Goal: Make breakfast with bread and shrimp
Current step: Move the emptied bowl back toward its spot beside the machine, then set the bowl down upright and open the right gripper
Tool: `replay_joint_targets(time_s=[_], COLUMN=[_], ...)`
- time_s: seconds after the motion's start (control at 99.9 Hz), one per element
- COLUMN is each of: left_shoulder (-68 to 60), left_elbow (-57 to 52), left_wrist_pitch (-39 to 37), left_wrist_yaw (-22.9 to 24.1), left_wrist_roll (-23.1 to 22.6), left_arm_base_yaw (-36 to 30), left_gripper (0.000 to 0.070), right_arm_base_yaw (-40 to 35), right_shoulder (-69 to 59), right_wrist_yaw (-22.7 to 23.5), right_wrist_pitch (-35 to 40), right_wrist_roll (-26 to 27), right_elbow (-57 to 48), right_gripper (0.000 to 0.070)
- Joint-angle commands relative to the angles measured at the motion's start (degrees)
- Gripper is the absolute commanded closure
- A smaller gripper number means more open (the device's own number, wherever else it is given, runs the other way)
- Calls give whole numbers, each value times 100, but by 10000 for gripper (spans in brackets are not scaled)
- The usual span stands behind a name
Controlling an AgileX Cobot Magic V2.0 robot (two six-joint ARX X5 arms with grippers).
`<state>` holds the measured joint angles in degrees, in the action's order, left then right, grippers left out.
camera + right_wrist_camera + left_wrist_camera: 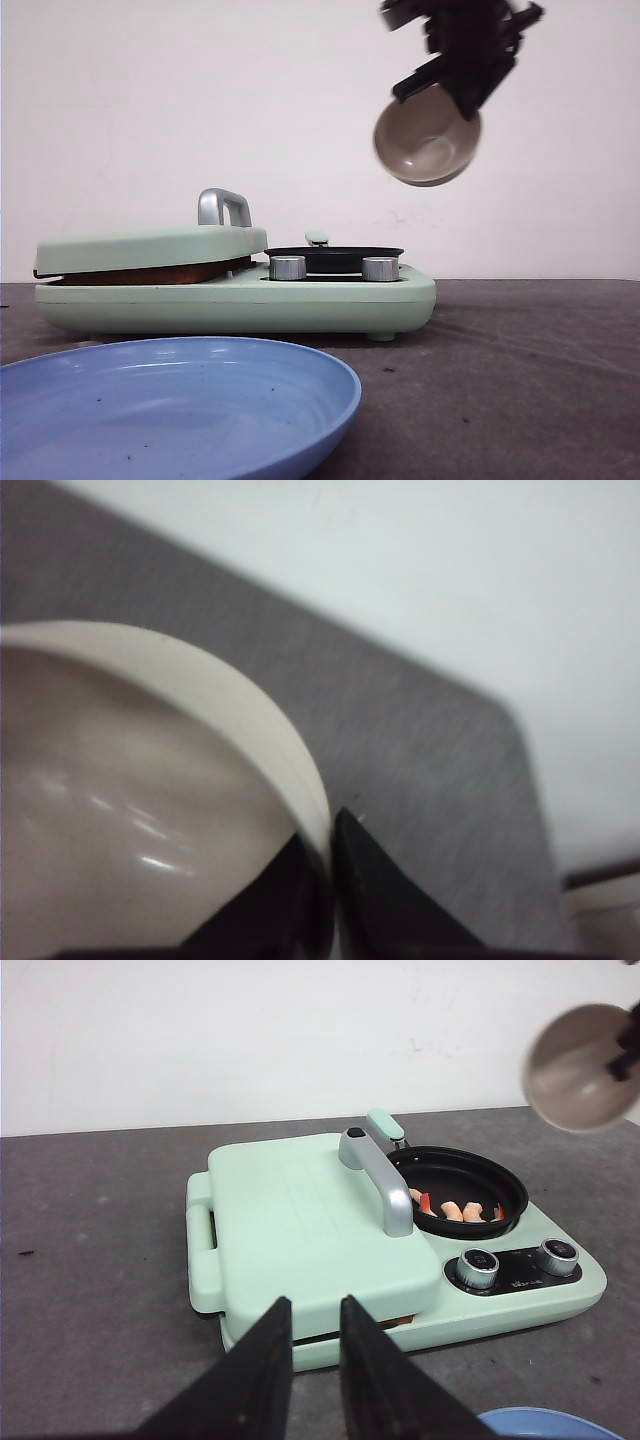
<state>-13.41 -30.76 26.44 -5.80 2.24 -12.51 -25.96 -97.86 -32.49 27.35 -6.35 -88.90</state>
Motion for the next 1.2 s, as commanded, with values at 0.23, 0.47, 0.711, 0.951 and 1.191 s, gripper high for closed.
replay_joint_targets(time_s=[0.23, 0.47, 0.711, 0.951, 1.191], left_shoulder=[4, 4, 4, 4, 4], left_elbow=[-13, -13, -13, -13, -13], left_wrist_pitch=[-50, -35, -37, -37, -39], left_wrist_yaw=[24, 24, 24, 24, 24], left_wrist_roll=[-70, -70, -70, -70, -72], left_arm_base_yaw=[-11, -9, -11, -11, -9], left_gripper=[674, 674, 674, 674, 674], right_arm_base_yaw=[1056, 1897, 2243, 2267, 2269], right_shoulder=[284, 203, -70, -629, -1056], right_wrist_yaw=[2173, 3727, 4148, 4385, 4468], right_wrist_pitch=[1543, 2083, 2614, 2804, 2761], right_wrist_roll=[1298, 1478, 1224, 1032, 955], right_elbow=[-133, -131, -114, 17, 278], right_gripper=[700, 700, 700, 700, 700])
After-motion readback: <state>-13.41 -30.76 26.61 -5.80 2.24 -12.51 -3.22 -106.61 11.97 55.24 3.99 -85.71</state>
